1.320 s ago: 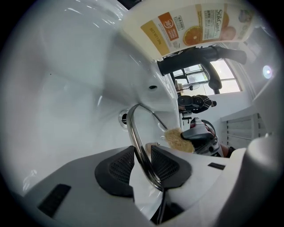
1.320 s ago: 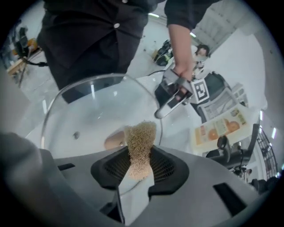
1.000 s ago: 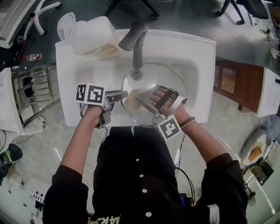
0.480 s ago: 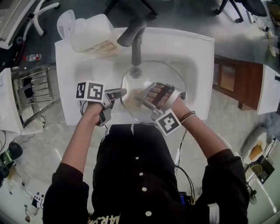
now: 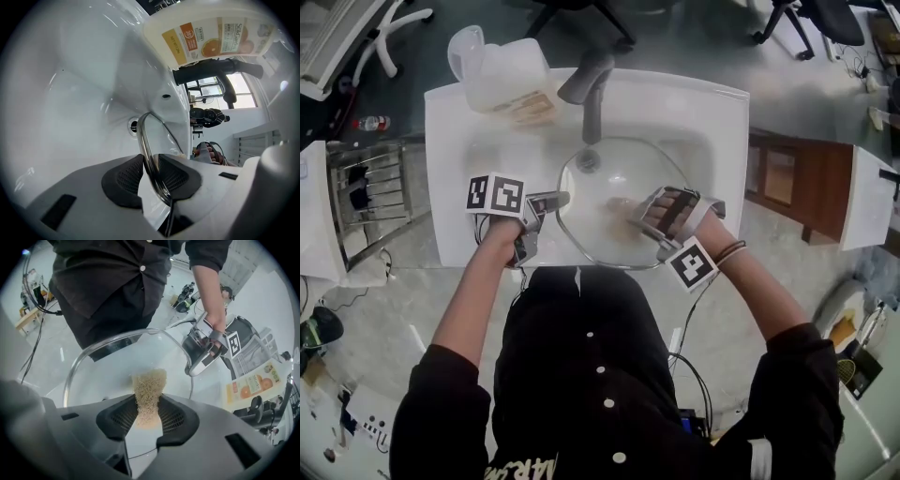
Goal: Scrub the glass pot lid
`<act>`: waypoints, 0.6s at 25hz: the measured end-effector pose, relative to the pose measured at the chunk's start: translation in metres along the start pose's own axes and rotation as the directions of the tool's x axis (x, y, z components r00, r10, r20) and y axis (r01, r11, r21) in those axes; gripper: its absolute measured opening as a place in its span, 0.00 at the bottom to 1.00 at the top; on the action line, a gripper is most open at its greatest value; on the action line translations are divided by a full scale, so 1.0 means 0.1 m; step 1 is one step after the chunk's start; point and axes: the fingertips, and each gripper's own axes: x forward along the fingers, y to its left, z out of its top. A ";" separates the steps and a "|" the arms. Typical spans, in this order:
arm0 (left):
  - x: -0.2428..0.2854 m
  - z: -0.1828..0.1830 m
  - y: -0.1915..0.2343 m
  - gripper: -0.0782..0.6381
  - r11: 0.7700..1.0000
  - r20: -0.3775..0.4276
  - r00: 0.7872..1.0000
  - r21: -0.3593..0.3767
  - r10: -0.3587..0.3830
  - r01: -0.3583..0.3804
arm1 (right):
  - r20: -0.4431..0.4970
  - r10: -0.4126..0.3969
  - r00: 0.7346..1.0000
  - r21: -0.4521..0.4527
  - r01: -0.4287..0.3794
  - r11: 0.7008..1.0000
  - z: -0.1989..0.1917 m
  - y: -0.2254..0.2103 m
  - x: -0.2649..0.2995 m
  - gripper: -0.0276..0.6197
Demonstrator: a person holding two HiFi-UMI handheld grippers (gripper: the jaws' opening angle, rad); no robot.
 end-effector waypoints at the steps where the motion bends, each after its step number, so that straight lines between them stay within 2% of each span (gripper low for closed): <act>1: 0.00 0.00 0.00 0.27 1.000 0.001 1.000 0.000 0.000 0.000 | -0.006 0.017 1.000 -0.001 -0.017 1.000 -0.03 0.05 -0.03 0.26; 7: 0.00 0.01 -0.01 0.28 1.000 0.002 1.000 0.011 0.013 -0.013 | -0.053 0.102 0.993 -0.020 -0.103 0.994 -0.26 0.29 -0.22 0.26; 15: 0.00 0.00 0.00 0.28 1.000 0.012 1.000 0.007 0.027 -0.028 | -0.108 0.242 0.964 -0.055 -0.249 0.967 -0.47 0.56 -0.47 0.26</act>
